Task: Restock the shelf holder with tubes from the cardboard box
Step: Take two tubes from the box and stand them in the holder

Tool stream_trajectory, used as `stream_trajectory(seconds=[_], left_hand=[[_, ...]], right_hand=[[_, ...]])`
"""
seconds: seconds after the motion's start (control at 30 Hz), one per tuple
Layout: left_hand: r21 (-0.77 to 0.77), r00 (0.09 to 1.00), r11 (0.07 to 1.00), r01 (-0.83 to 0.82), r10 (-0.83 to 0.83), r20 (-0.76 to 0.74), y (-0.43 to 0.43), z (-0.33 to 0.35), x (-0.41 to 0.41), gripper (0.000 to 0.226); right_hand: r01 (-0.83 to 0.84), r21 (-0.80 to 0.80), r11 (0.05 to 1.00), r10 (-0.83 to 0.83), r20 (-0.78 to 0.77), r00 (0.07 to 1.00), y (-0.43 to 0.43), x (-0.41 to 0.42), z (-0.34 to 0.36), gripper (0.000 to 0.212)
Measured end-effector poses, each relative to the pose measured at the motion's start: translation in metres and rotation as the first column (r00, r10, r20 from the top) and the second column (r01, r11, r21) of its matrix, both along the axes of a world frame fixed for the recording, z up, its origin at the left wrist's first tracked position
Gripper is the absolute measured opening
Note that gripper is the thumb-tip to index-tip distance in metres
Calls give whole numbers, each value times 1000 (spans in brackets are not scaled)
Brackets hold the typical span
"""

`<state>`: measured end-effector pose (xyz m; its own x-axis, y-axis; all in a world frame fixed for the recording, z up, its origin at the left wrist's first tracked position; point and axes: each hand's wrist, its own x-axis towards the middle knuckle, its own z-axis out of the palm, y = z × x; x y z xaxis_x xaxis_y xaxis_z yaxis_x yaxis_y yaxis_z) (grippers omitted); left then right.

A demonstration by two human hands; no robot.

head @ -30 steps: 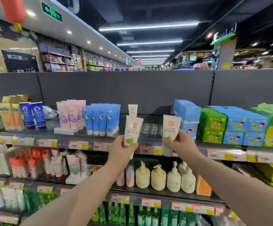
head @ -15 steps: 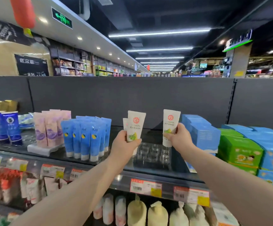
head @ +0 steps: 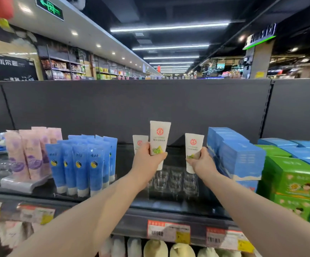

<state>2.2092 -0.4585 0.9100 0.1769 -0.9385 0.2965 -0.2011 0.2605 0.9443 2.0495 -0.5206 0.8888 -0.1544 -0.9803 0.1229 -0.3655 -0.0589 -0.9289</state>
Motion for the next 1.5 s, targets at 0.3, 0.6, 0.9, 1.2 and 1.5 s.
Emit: stream_trajectory(seconds=[0.3, 0.6, 0.9, 1.2, 1.5], left_hand=[[-2, 997, 997, 78, -78, -1, -21, 3, 13, 22], [35, 989, 989, 146, -146, 5, -36, -3, 8, 31], [29, 987, 986, 162, -162, -8, -44, -8, 8, 28], [61, 990, 988, 139, -138, -15, -58, -16, 7, 30], [138, 984, 981, 136, -150, 96, -68, -21, -3, 38]], right_hand=[[60, 61, 996, -57, -60, 997, -3, 3, -1, 27], [31, 114, 993, -14, -146, 989, -4, 1, 7, 46], [43, 167, 985, -15, -165, 986, -7, 4, 9, 45], [89, 153, 984, -46, -262, 964, -9, 3, -7, 37], [66, 162, 984, -21, -265, 964, -7, 3, -5, 38]])
